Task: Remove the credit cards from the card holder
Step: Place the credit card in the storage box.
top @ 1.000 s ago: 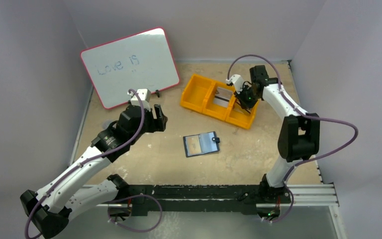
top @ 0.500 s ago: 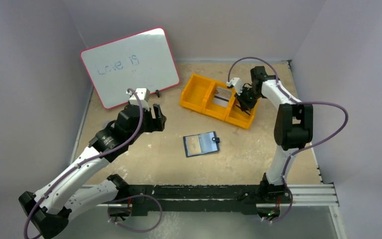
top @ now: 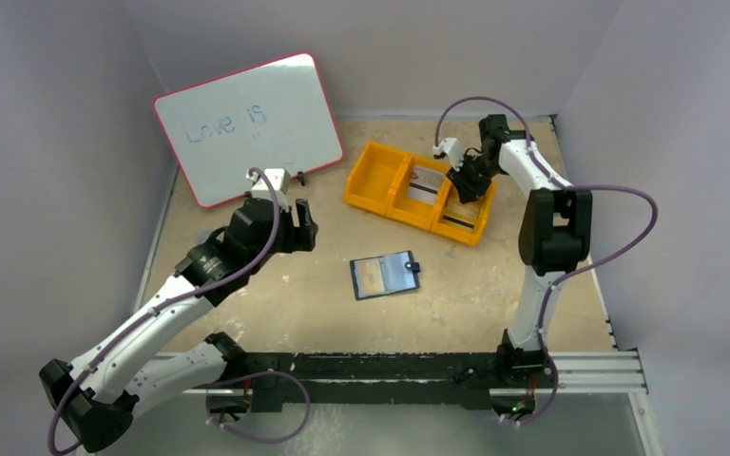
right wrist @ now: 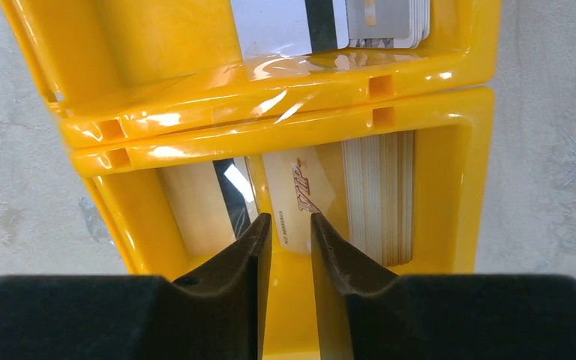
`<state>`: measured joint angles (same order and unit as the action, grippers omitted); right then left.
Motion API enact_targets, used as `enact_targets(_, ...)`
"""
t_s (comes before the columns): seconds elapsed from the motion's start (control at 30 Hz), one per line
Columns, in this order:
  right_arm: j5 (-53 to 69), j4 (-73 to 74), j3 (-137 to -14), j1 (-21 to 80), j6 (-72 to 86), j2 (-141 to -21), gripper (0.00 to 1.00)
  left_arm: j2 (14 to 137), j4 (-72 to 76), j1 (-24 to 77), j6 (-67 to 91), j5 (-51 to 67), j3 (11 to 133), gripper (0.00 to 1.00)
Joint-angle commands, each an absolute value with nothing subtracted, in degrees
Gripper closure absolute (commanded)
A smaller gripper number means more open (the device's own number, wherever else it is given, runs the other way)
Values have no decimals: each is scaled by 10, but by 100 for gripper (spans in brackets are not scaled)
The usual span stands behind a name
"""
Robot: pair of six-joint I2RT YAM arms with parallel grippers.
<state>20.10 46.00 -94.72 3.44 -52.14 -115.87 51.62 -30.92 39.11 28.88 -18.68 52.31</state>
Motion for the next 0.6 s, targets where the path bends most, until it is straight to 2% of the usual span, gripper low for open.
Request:
enact_targets(0.0,185,449,-966,33,-513,-1117,72,517,-283,389,287,-191,542,30)
enact_targets(0.1,192,423,-965,37,-478,-1073,71,519,-275,389,298,-199,532,29)
enact_targets(0.2,190,365,-933,41,-418,-997,59,525,-271,389,321,-215,525,29)
enact_targets(0.3,209,266,-857,58,-330,-900,54,530,-261,389,353,-240,508,28)
enact_targets(0.43,218,80,-738,94,-83,-787,45,546,-241,389,407,-263,475,25)
enact_targets(0.57,226,15,-648,166,123,-744,41,549,-226,389,469,-278,443,25)
